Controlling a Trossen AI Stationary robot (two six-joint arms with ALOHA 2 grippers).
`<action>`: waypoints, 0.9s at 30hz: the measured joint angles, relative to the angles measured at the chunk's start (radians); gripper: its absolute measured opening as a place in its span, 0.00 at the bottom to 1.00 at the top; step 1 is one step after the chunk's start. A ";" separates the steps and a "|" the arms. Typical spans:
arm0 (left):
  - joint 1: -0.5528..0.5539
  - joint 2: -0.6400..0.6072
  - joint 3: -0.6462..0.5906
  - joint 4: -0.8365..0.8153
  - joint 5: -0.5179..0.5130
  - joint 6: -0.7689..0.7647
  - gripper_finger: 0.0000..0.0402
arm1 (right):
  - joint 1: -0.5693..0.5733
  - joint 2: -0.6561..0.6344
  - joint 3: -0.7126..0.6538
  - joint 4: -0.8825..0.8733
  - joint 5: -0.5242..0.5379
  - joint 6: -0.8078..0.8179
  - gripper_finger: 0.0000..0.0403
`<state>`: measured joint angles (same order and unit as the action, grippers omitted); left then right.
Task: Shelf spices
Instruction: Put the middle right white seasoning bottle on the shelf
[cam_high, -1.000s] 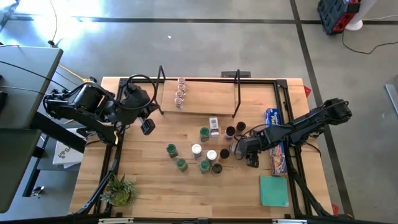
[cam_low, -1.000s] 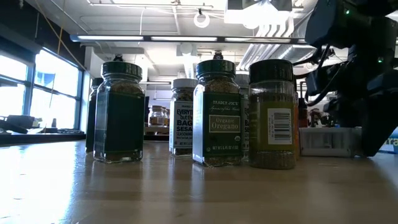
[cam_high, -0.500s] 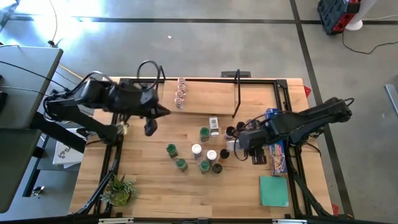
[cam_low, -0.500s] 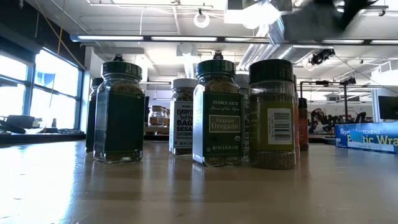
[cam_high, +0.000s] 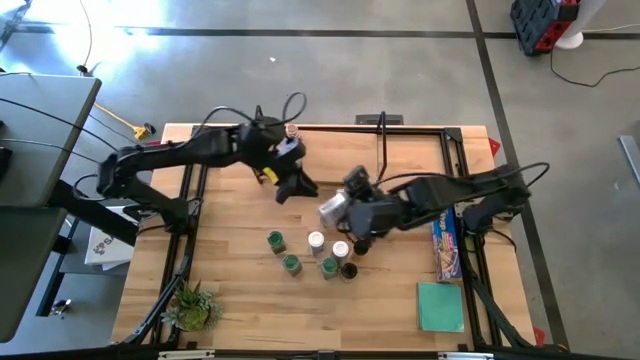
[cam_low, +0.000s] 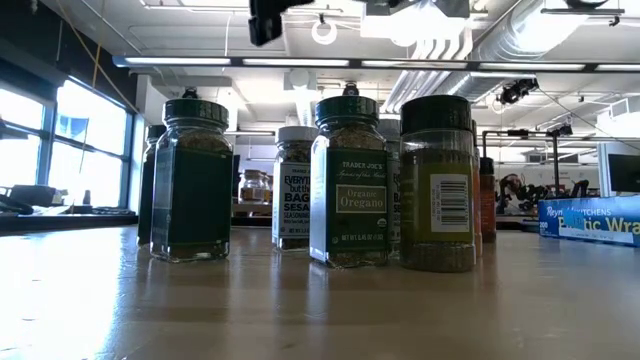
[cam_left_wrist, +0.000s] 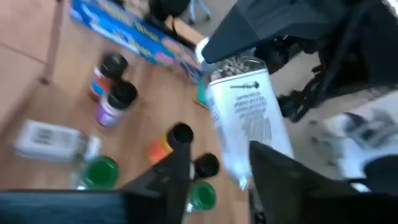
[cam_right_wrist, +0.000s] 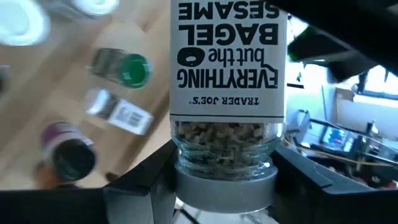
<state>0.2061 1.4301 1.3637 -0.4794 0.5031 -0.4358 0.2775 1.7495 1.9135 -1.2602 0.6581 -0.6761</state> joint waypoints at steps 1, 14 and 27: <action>0.000 0.018 0.000 0.015 0.032 -0.007 0.46 | -0.008 0.024 0.024 0.000 0.003 -0.014 0.48; -0.051 0.096 0.000 0.068 0.019 -0.022 0.77 | -0.059 0.109 0.083 0.003 -0.023 -0.060 0.47; -0.078 0.095 0.000 0.011 -0.065 0.061 0.47 | -0.052 0.107 0.084 0.079 -0.049 -0.036 0.47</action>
<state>0.1281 1.5253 1.3632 -0.4682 0.4383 -0.3753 0.2254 1.8568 1.9972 -1.1808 0.6086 -0.7120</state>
